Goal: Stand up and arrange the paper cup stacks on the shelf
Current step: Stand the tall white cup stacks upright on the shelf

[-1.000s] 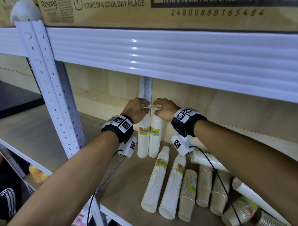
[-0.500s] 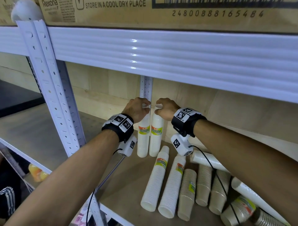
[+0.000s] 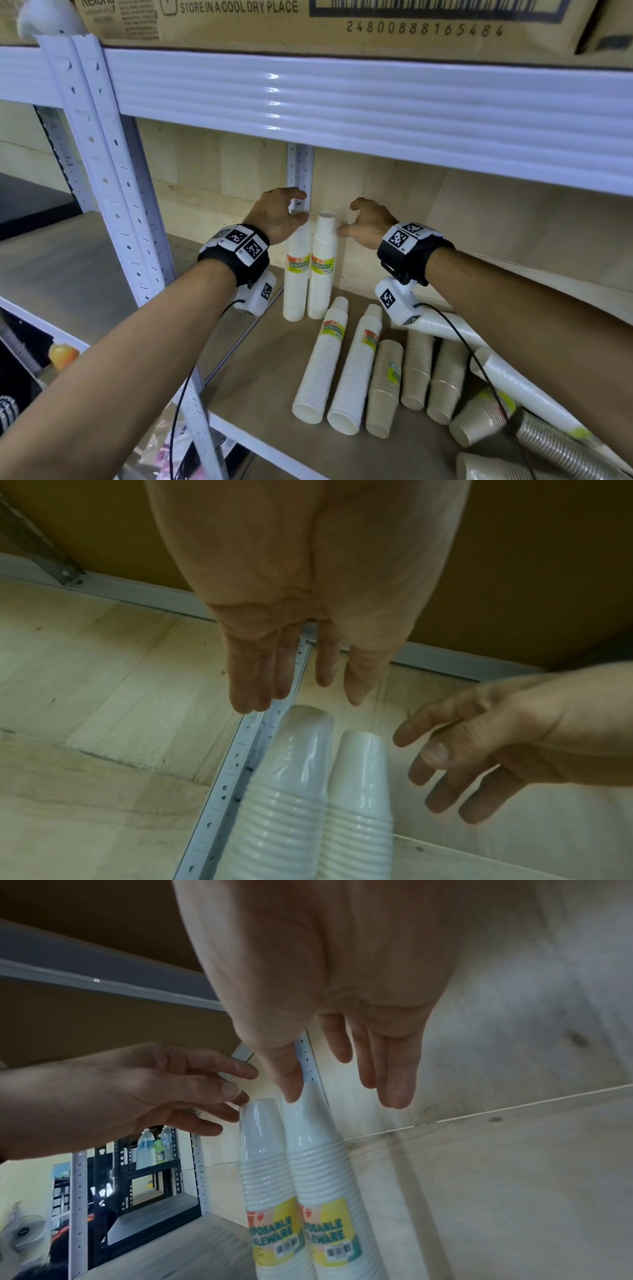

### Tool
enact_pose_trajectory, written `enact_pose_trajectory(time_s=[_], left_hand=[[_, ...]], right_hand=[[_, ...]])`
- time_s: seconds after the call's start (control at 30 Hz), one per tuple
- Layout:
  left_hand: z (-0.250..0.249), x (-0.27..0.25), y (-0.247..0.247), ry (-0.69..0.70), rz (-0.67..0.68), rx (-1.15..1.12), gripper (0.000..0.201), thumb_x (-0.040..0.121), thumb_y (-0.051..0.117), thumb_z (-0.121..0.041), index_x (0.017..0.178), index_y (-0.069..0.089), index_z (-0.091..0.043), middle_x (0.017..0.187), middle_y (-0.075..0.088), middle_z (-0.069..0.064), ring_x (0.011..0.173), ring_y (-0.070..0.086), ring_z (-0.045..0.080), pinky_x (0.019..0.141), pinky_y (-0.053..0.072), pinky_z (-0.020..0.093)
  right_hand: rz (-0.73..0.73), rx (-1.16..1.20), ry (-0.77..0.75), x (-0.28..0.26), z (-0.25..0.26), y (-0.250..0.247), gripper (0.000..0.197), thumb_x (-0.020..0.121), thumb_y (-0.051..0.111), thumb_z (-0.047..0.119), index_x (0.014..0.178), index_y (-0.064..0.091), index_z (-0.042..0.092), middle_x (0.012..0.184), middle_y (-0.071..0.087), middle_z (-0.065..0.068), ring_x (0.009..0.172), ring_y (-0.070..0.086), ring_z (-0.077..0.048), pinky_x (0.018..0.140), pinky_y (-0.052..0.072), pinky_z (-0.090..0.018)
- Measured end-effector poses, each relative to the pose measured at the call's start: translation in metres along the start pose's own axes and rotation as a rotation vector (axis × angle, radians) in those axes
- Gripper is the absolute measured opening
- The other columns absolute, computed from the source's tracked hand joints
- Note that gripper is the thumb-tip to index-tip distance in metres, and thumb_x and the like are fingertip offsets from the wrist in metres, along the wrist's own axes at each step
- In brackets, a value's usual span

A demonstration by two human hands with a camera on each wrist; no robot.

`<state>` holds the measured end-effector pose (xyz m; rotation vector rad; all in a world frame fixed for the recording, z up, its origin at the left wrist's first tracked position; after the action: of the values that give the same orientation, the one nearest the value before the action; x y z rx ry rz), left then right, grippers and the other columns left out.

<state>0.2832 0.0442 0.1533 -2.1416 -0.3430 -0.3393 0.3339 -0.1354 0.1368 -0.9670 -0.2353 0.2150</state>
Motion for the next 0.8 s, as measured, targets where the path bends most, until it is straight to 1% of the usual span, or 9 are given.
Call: enact_pose_trajectory(time_s=[0.07, 0.17, 0.27, 0.33, 0.4, 0.53, 0.63, 0.73, 0.8], left_hand=[[-0.006, -0.004, -0.005, 0.019, -0.018, -0.024, 0.046, 0.093, 0.063, -0.031, 0.137, 0.054, -0.02, 0.137, 0.055, 0.005, 0.122, 0.054, 0.02, 0.096, 0.04, 0.023], [-0.016, -0.011, -0.009, 0.043, -0.032, -0.074, 0.046, 0.092, 0.065, -0.031, 0.135, 0.056, -0.02, 0.129, 0.059, 0.006, 0.116, 0.057, 0.019, 0.088, 0.037, 0.018], [-0.022, -0.023, -0.009, 0.041, -0.027, -0.151, 0.042, 0.089, 0.067, -0.036, 0.128, 0.06, -0.025, 0.118, 0.063, 0.005, 0.107, 0.058, 0.019, 0.089, 0.042, 0.021], [-0.023, -0.031, -0.002, 0.04, 0.013, -0.192, 0.039, 0.086, 0.069, -0.041, 0.122, 0.064, -0.029, 0.109, 0.066, 0.004, 0.105, 0.06, 0.021, 0.094, 0.048, 0.031], [-0.024, -0.041, 0.008, 0.052, 0.073, -0.221, 0.035, 0.083, 0.071, -0.043, 0.115, 0.066, -0.032, 0.102, 0.067, 0.002, 0.1, 0.062, 0.021, 0.091, 0.052, 0.035], [-0.017, -0.063, 0.037, 0.049, 0.189, -0.217, 0.035, 0.081, 0.074, -0.042, 0.113, 0.067, -0.028, 0.096, 0.069, 0.001, 0.091, 0.065, 0.017, 0.081, 0.051, 0.027], [-0.004, -0.078, 0.064, 0.014, 0.282, -0.219, 0.04, 0.077, 0.078, -0.044, 0.112, 0.067, -0.027, 0.097, 0.07, 0.001, 0.095, 0.065, 0.016, 0.089, 0.05, 0.029], [0.011, -0.094, 0.092, -0.022, 0.369, -0.198, 0.047, 0.077, 0.078, -0.043, 0.119, 0.063, -0.025, 0.106, 0.066, 0.004, 0.092, 0.062, 0.015, 0.079, 0.045, 0.025], [0.02, -0.105, 0.109, -0.043, 0.413, -0.19, 0.05, 0.076, 0.078, -0.046, 0.119, 0.061, -0.027, 0.109, 0.065, 0.003, 0.09, 0.06, 0.014, 0.077, 0.044, 0.025]], right_hand=[[-0.016, -0.023, 0.019, -0.011, -0.005, -0.008, 0.072, 0.084, 0.07, 0.035, 0.145, 0.037, 0.014, 0.14, 0.048, -0.008, 0.121, 0.052, -0.025, 0.085, 0.042, -0.028], [-0.033, -0.078, 0.046, -0.029, -0.014, -0.014, 0.065, 0.087, 0.068, 0.031, 0.143, 0.039, 0.012, 0.142, 0.045, -0.007, 0.124, 0.049, -0.025, 0.09, 0.041, -0.03], [-0.043, -0.094, 0.089, -0.048, -0.026, -0.013, 0.063, 0.087, 0.068, 0.033, 0.14, 0.042, 0.013, 0.14, 0.047, -0.006, 0.123, 0.05, -0.025, 0.089, 0.04, -0.029], [-0.046, -0.081, 0.129, -0.06, -0.037, -0.007, 0.066, 0.085, 0.069, 0.037, 0.141, 0.042, 0.013, 0.141, 0.047, -0.007, 0.124, 0.05, -0.025, 0.089, 0.041, -0.029], [-0.054, -0.066, 0.163, -0.073, -0.048, 0.0, 0.069, 0.084, 0.071, 0.039, 0.141, 0.043, 0.013, 0.144, 0.045, -0.006, 0.127, 0.049, -0.025, 0.09, 0.04, -0.028], [-0.041, -0.043, 0.229, -0.097, -0.068, 0.019, 0.073, 0.081, 0.073, 0.043, 0.141, 0.044, 0.013, 0.144, 0.045, -0.007, 0.127, 0.049, -0.025, 0.091, 0.04, -0.027], [-0.017, -0.022, 0.28, -0.113, -0.079, 0.04, 0.074, 0.079, 0.074, 0.044, 0.139, 0.045, 0.013, 0.142, 0.046, -0.008, 0.126, 0.048, -0.026, 0.092, 0.041, -0.028], [0.004, 0.024, 0.32, -0.126, -0.088, 0.067, 0.067, 0.078, 0.075, 0.041, 0.132, 0.05, 0.012, 0.135, 0.053, -0.008, 0.118, 0.053, -0.025, 0.074, 0.042, -0.024], [0.025, 0.069, 0.355, -0.133, -0.094, 0.086, 0.069, 0.078, 0.075, 0.039, 0.135, 0.049, 0.011, 0.136, 0.054, -0.008, 0.119, 0.054, -0.025, 0.077, 0.039, -0.023]])
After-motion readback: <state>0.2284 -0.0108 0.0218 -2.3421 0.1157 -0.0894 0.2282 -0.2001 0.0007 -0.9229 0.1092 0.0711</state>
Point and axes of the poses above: each hand's wrist, its own x-axis towards the middle knuckle, its own y-axis out of the palm, z = x × y, the point moved 7 cm from there along x, towards the middle knuckle
